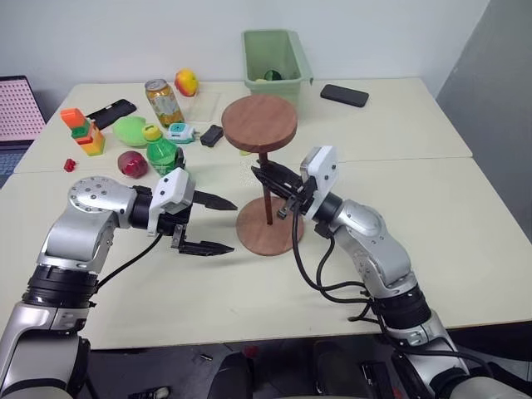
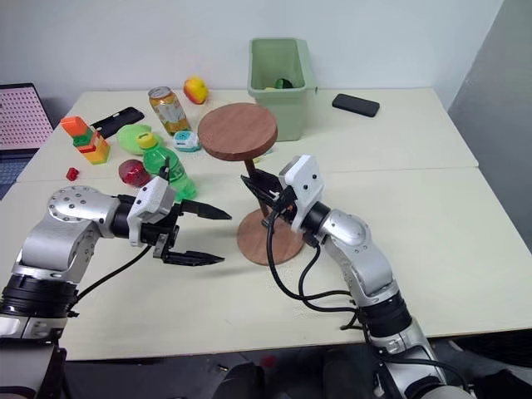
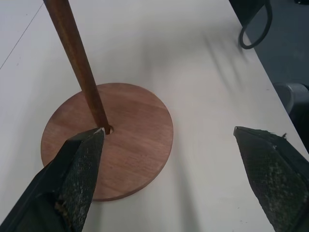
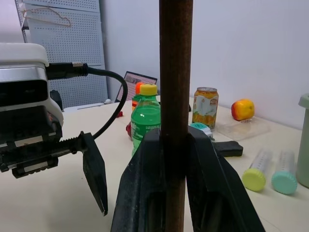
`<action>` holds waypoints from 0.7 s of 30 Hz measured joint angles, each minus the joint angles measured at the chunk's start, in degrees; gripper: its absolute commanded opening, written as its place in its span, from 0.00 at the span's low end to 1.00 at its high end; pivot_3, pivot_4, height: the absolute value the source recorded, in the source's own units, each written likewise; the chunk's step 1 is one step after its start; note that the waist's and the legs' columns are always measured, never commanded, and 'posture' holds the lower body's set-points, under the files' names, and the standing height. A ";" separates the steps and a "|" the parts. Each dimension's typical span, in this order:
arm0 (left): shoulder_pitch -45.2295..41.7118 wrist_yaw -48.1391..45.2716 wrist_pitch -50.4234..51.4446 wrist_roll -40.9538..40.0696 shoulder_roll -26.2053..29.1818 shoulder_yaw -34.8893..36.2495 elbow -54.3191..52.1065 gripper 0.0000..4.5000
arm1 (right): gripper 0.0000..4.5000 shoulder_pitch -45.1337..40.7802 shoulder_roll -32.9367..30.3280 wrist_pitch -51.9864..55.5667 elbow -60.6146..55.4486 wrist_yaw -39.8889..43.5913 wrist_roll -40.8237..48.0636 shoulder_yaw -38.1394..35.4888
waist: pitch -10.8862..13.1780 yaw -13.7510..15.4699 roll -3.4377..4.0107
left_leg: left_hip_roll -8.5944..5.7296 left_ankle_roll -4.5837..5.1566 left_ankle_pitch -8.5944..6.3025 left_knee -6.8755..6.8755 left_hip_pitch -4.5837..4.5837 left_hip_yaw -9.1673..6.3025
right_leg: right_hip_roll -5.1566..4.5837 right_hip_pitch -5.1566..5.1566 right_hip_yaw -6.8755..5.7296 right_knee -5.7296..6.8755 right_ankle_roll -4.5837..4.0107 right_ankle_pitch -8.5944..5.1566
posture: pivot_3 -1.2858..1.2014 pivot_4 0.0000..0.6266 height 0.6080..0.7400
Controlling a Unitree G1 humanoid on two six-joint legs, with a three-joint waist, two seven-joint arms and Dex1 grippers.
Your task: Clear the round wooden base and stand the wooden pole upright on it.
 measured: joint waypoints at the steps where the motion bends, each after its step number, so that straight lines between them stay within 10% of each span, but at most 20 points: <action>1: 0.06 0.08 -0.14 0.13 0.00 0.00 0.00 1.00 | 0.05 0.08 0.04 -0.14 0.00 0.08 -0.12 0.01 | 0.00 0.01 0.00 | 0.00 0.01 0.00 0.00 0.00 0.00 | 0.00 0.00 0.00 0.00 0.00 0.00 | 0.52 0.24 1.00; 21: 2.89 4.07 1.33 0.56 -0.35 0.00 -2.17 1.00 | 0.05 2.45 -2.12 2.58 -4.24 2.01 -1.09 0.31 | -0.02 0.15 -0.01 | 0.00 0.15 -0.08 0.01 0.06 -0.02 | 0.00 0.05 0.00 0.02 0.00 0.00 | 0.52 0.24 1.00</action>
